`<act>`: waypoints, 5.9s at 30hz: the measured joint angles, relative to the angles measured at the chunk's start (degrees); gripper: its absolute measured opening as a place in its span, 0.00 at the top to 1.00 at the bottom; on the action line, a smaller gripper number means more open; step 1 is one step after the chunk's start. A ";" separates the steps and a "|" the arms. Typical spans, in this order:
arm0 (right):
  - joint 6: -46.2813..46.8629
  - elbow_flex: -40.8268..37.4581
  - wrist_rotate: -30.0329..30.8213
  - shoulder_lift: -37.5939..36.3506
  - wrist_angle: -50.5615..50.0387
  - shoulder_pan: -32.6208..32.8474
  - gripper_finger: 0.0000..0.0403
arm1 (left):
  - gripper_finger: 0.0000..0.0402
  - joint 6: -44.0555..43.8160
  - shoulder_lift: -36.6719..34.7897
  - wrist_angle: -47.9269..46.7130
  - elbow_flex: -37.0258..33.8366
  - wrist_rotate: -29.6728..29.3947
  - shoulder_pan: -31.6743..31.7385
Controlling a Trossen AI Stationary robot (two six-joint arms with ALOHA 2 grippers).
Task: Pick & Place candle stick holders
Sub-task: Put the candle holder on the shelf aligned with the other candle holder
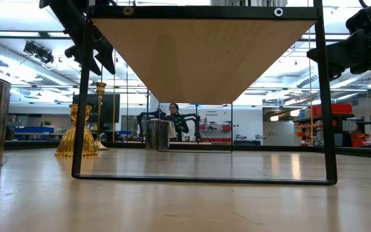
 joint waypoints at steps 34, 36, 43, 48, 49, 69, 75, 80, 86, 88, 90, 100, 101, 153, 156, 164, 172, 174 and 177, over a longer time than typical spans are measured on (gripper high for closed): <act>-0.01 0.00 0.00 0.00 0.00 0.02 0.93 | 0.29 -1.38 6.23 -1.77 0.00 0.66 1.13; 0.01 0.00 0.00 0.00 0.00 0.01 0.93 | 0.33 -1.38 6.23 -1.77 0.00 0.69 1.10; 0.01 0.00 0.00 0.00 0.00 0.00 0.93 | 0.43 -1.33 6.23 -1.75 0.00 2.54 1.08; 0.01 0.00 0.00 0.00 0.00 0.01 0.93 | 0.47 -1.28 6.24 -1.76 0.00 2.54 1.10; 0.01 0.00 0.00 0.00 0.00 0.00 0.93 | 0.48 -1.26 6.23 -1.75 0.00 2.55 1.10; 0.01 0.00 0.00 0.00 0.00 0.00 0.93 | 0.56 -0.61 6.23 -1.75 0.00 2.65 1.10; 0.01 0.00 0.00 0.00 0.00 0.00 0.93 | 0.56 0.59 6.25 -1.75 0.00 2.72 1.10; 0.01 0.00 -0.02 0.00 0.00 0.02 0.93 | 0.56 0.59 6.24 -1.76 0.00 2.70 1.10; -0.01 0.00 0.00 0.00 0.00 0.00 0.93 | 0.56 0.63 6.23 -1.75 0.00 2.67 1.10; 0.01 0.00 0.00 0.00 0.00 0.01 0.93 | 0.56 0.63 6.23 -1.75 0.00 2.67 1.10; 0.01 0.00 0.00 0.00 0.00 0.02 0.93 | 0.56 0.62 6.23 -1.75 0.00 2.65 1.10; 0.01 0.00 0.00 0.00 0.00 0.00 0.93 | 0.56 0.59 6.21 -1.75 0.00 2.63 1.06; 0.01 0.00 0.00 0.00 0.00 0.00 0.93 | 0.56 0.59 6.21 -1.75 0.00 2.63 1.06; 0.00 0.00 -0.01 0.00 0.00 0.01 0.93 | 0.56 0.20 5.28 -10.85 17.34 7.20 1.06; 0.01 0.00 0.00 0.00 0.00 0.02 0.93 | 0.56 0.22 5.28 -10.91 18.18 7.82 1.06; 0.01 0.00 -0.02 0.00 0.00 0.02 0.93 | 0.56 0.24 5.27 -12.05 20.01 8.21 1.06; 0.01 0.00 -0.02 0.00 0.00 0.02 0.93 | 0.56 0.31 5.07 -12.07 20.06 9.28 1.03; 0.01 0.00 -0.02 0.00 0.00 0.00 0.93 | 0.56 0.33 4.92 -12.09 20.09 9.75 0.99; 0.01 0.00 -0.02 0.00 0.00 0.02 0.93 | 0.56 0.31 4.70 -12.10 20.09 10.18 0.99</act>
